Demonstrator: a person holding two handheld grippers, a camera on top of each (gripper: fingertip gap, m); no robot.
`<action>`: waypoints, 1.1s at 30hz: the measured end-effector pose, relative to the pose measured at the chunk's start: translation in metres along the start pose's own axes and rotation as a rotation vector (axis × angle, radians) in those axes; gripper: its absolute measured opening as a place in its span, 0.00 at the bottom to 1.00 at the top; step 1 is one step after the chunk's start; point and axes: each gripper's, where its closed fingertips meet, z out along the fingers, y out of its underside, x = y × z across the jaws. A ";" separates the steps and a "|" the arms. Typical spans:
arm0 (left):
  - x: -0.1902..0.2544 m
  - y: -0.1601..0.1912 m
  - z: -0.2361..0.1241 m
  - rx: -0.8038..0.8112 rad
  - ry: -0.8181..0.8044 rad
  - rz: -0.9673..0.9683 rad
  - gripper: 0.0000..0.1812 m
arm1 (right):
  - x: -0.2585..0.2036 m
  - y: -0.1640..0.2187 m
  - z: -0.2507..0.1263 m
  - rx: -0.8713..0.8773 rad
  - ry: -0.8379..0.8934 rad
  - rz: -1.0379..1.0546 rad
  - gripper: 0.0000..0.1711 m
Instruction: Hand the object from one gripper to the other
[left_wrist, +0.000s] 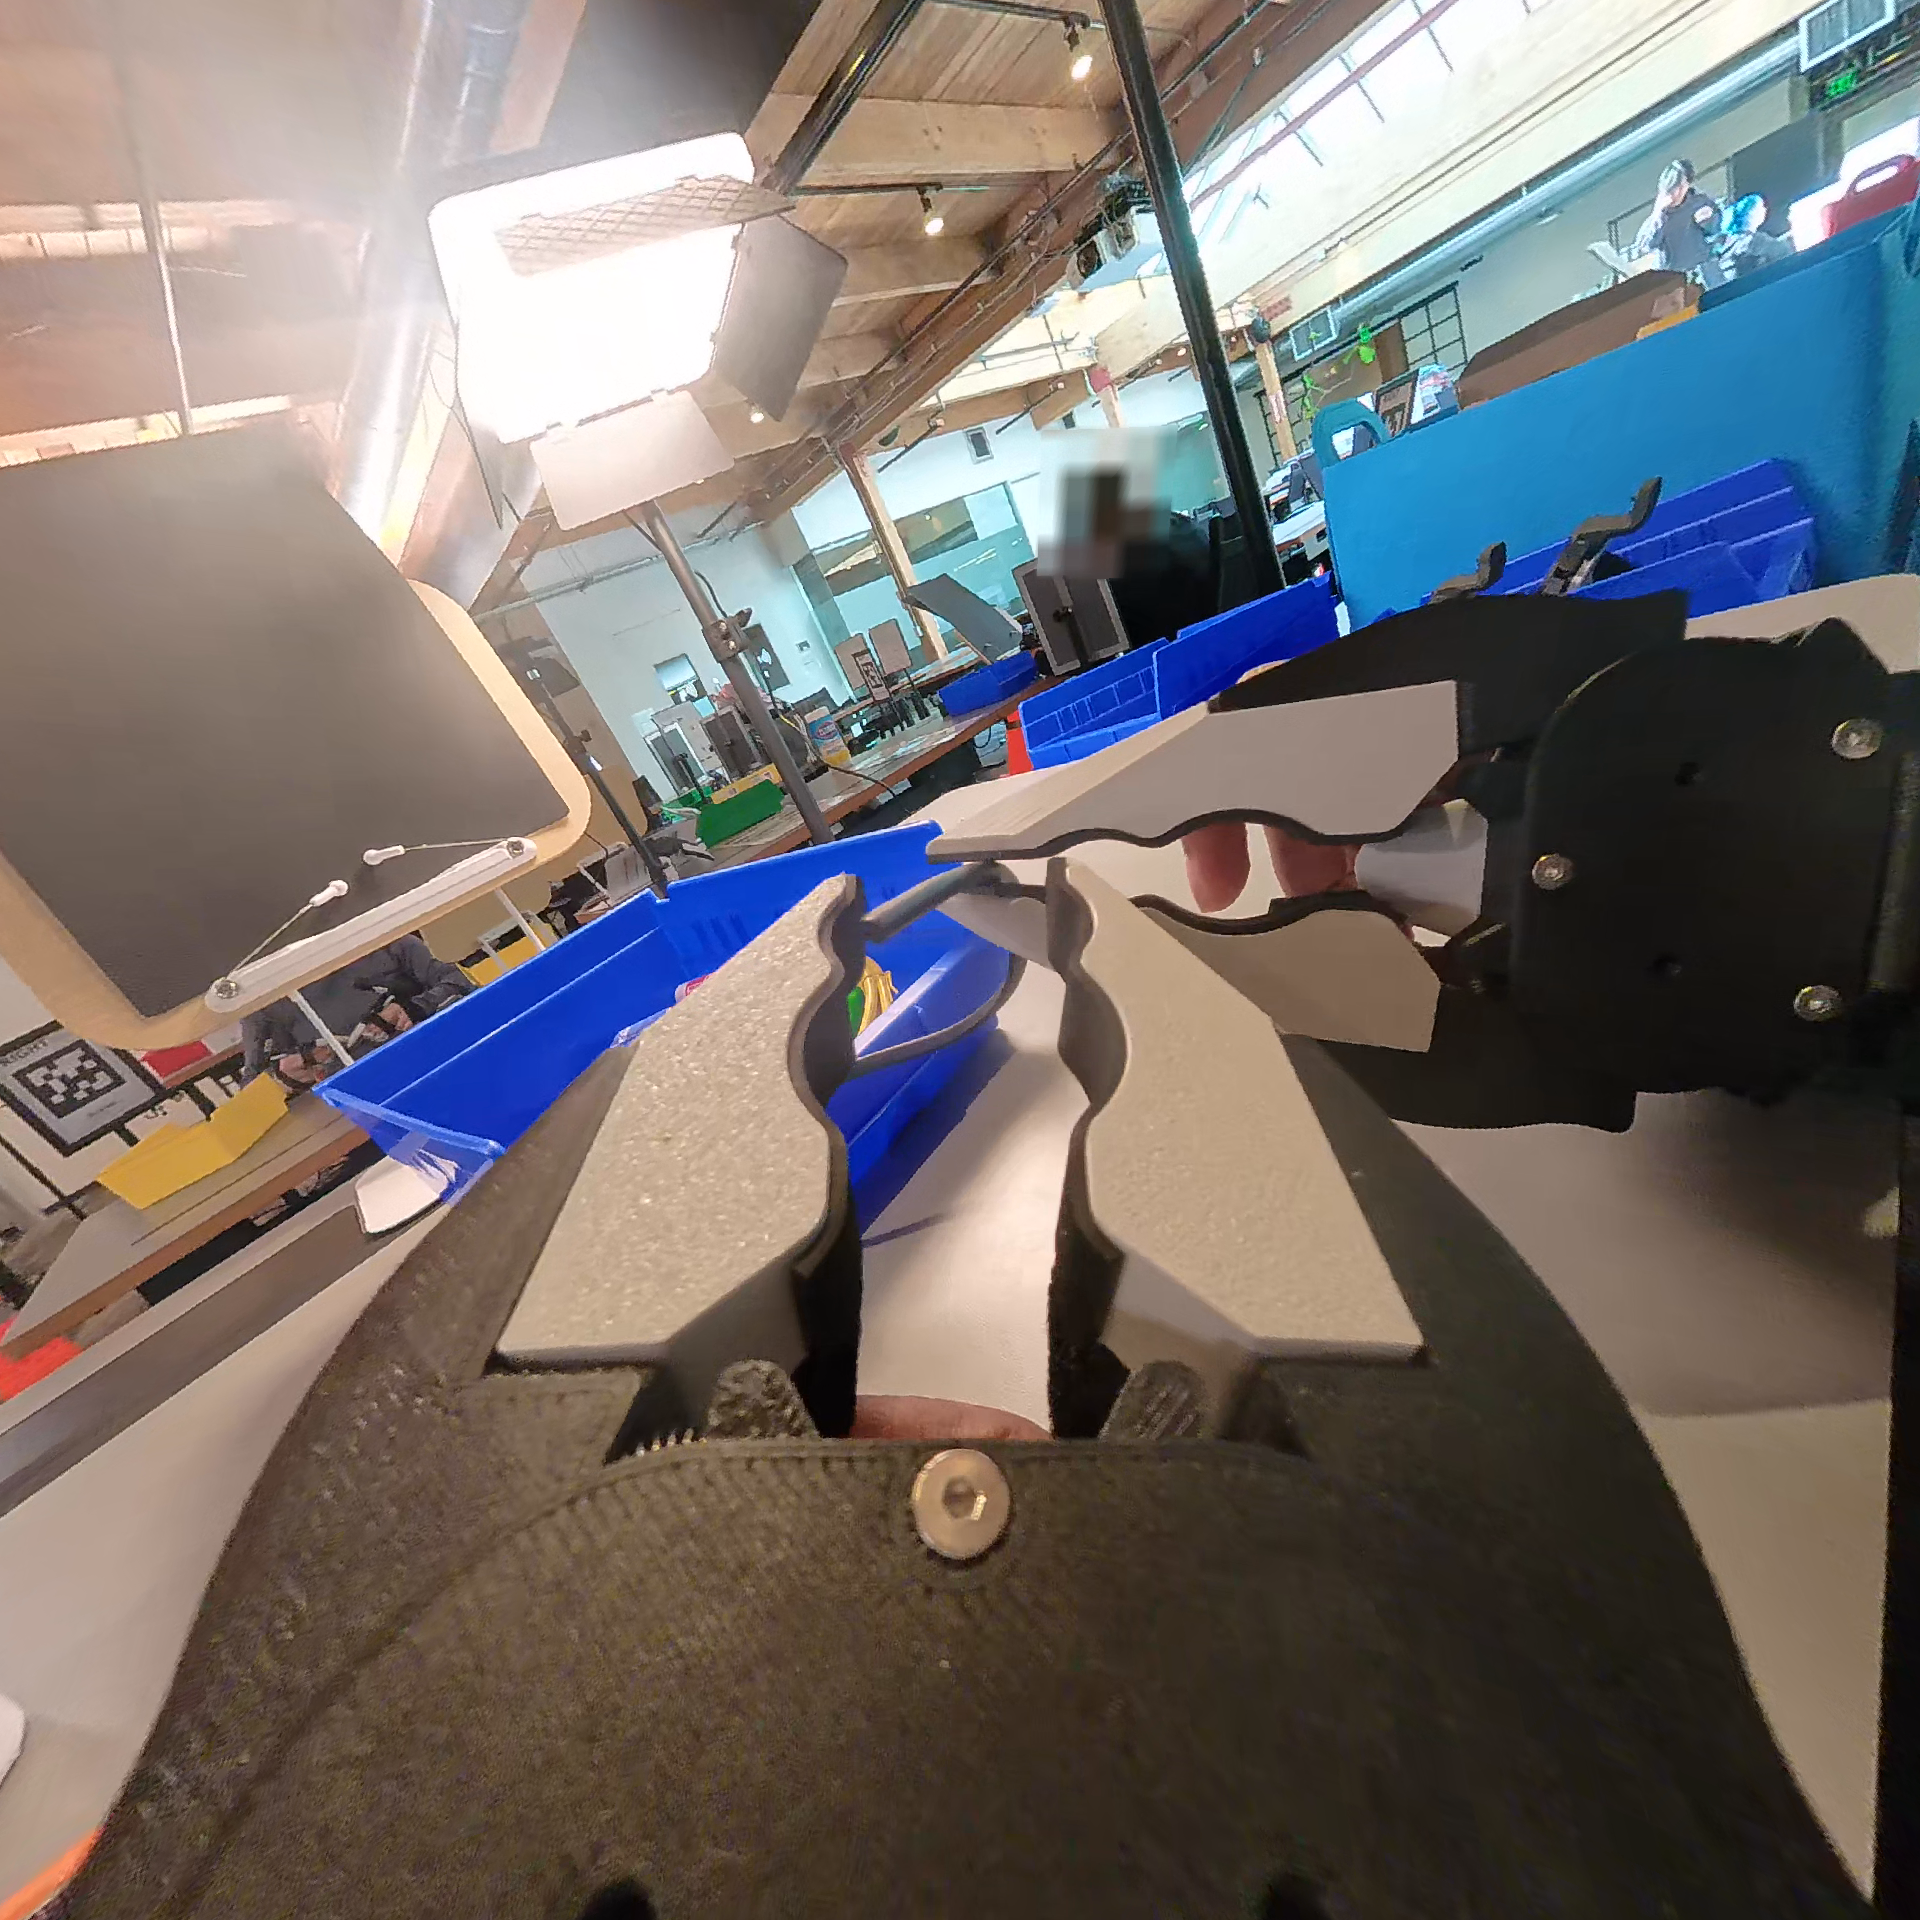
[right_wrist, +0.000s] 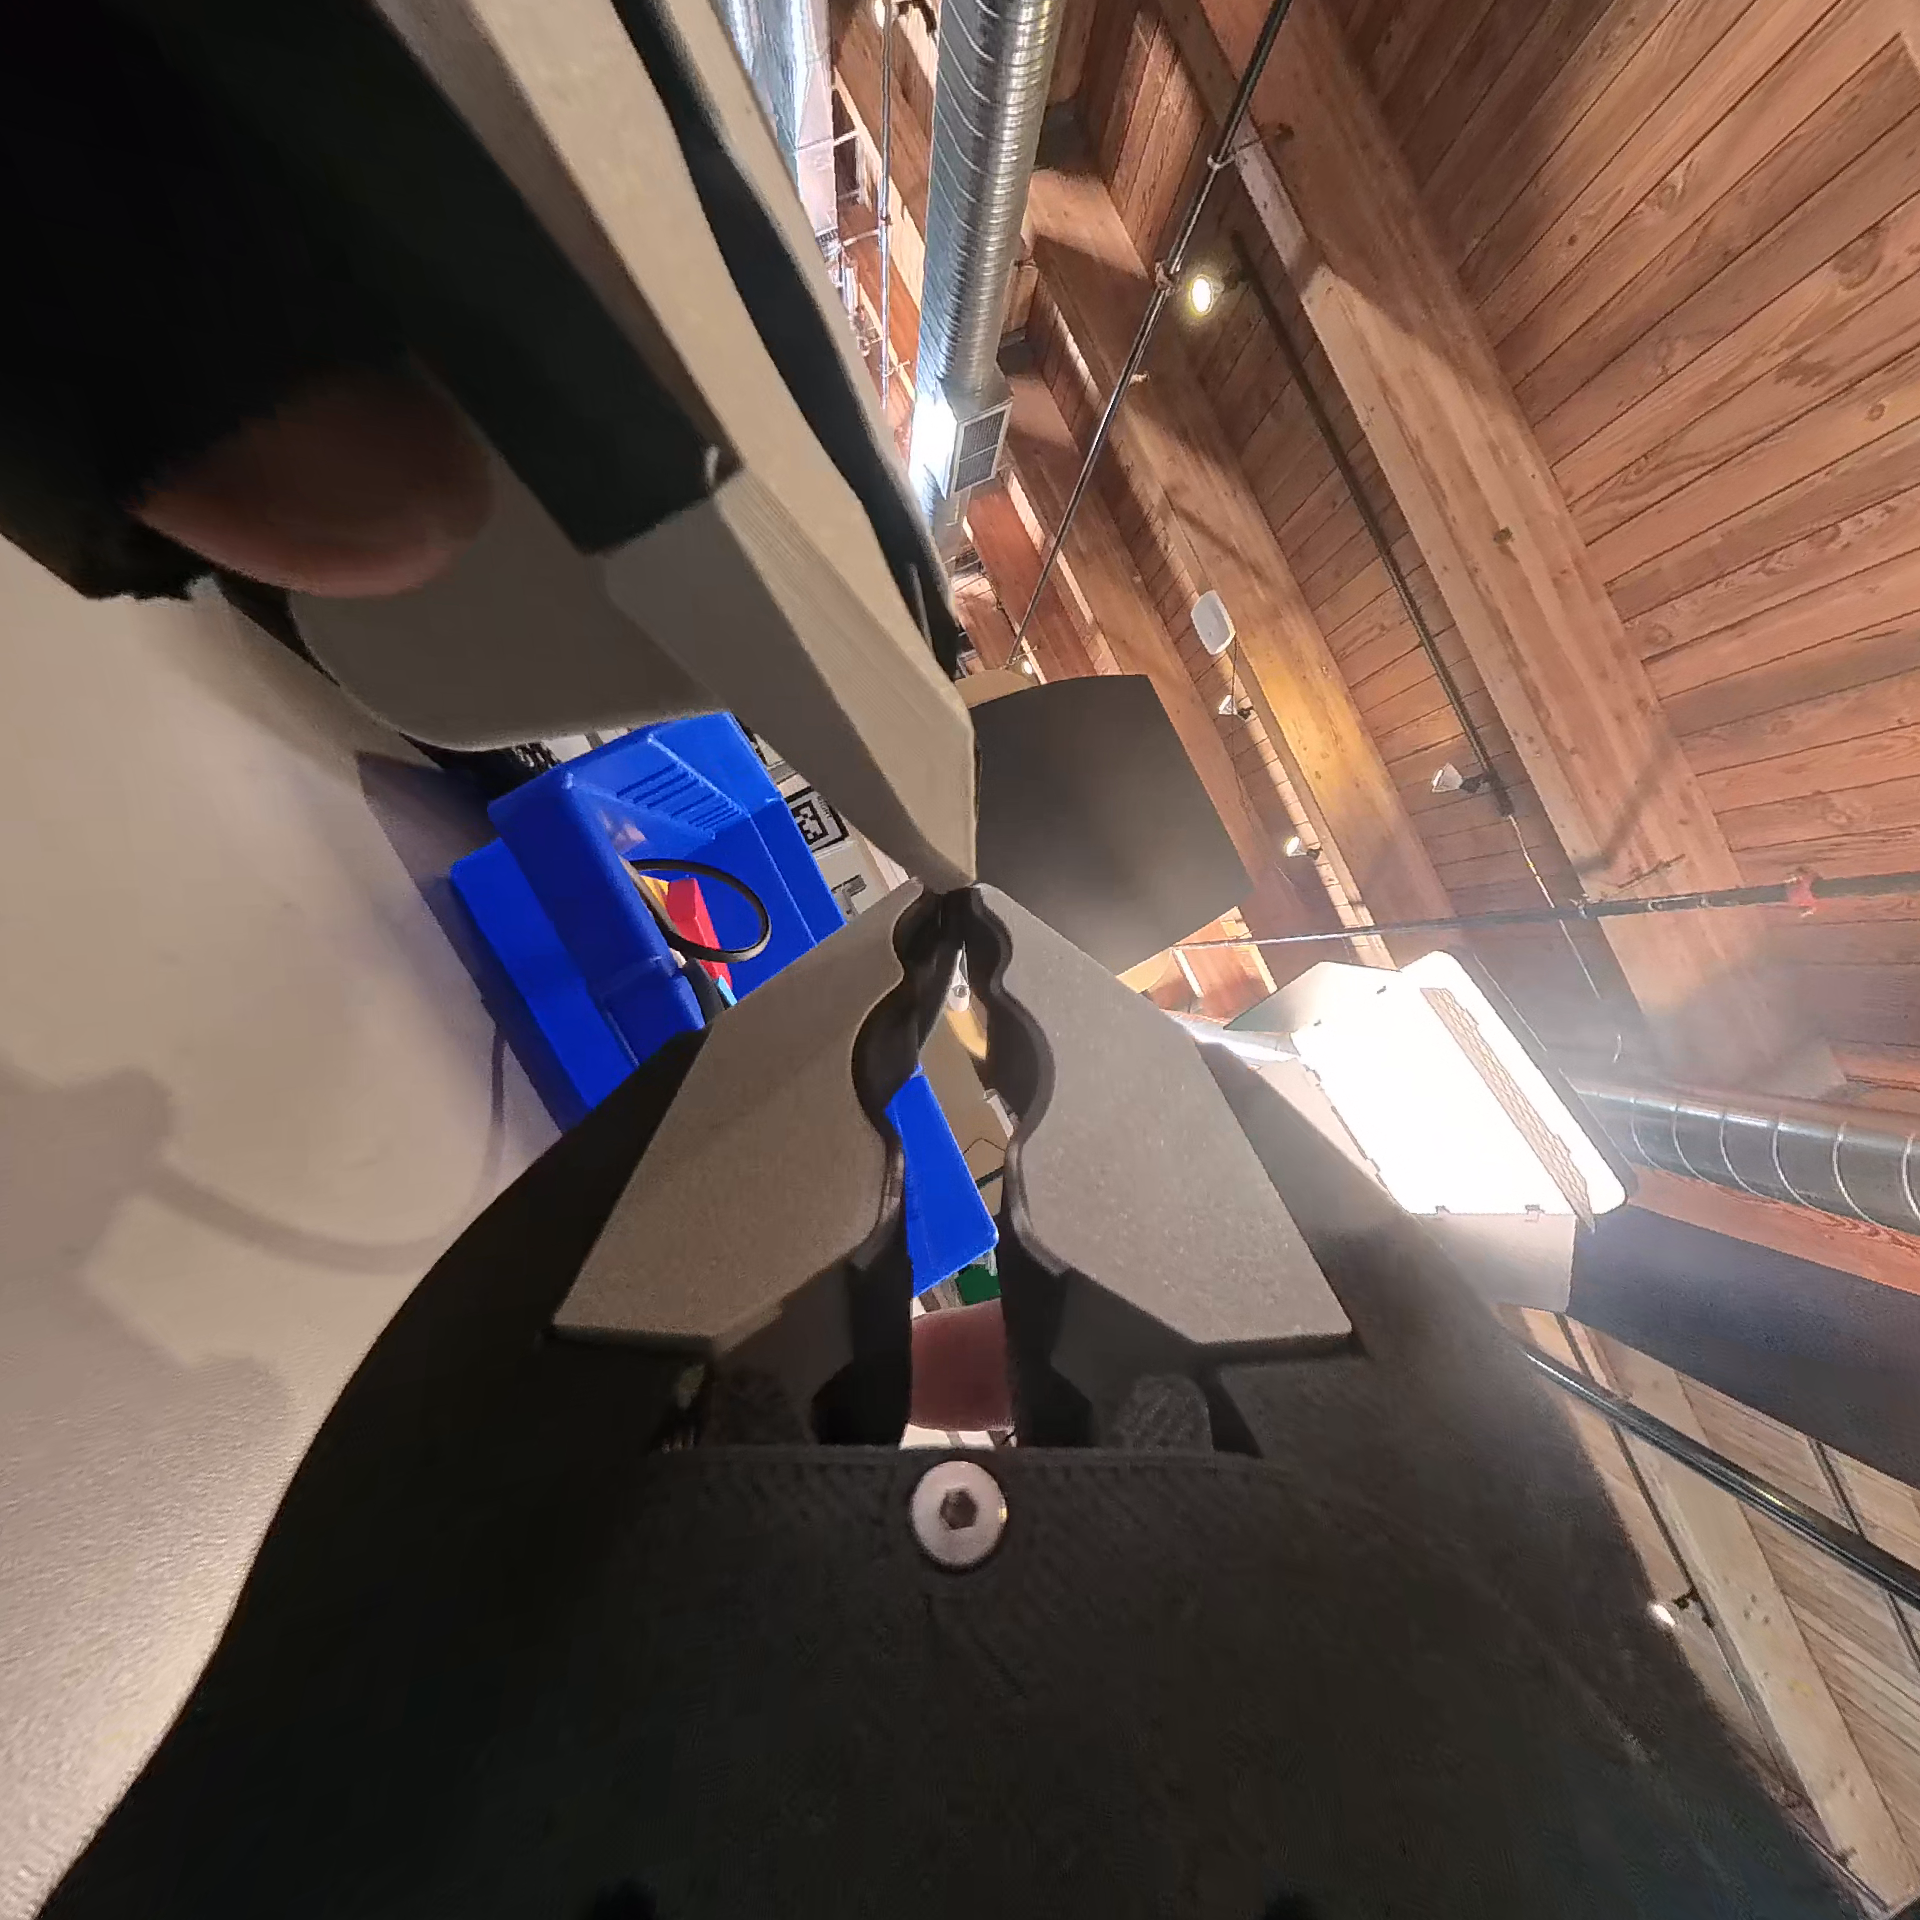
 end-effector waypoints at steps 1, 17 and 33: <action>0.000 0.000 0.000 -0.002 -0.003 0.004 0.19 | 0.000 0.000 0.000 0.001 0.000 -0.002 0.02; -0.006 -0.002 -0.004 0.022 -0.077 -0.038 0.10 | 0.000 -0.003 0.000 0.014 0.003 -0.009 0.02; -0.023 -0.010 -0.012 0.080 -0.093 -0.185 0.03 | -0.002 0.004 0.003 -0.031 -0.029 0.064 0.09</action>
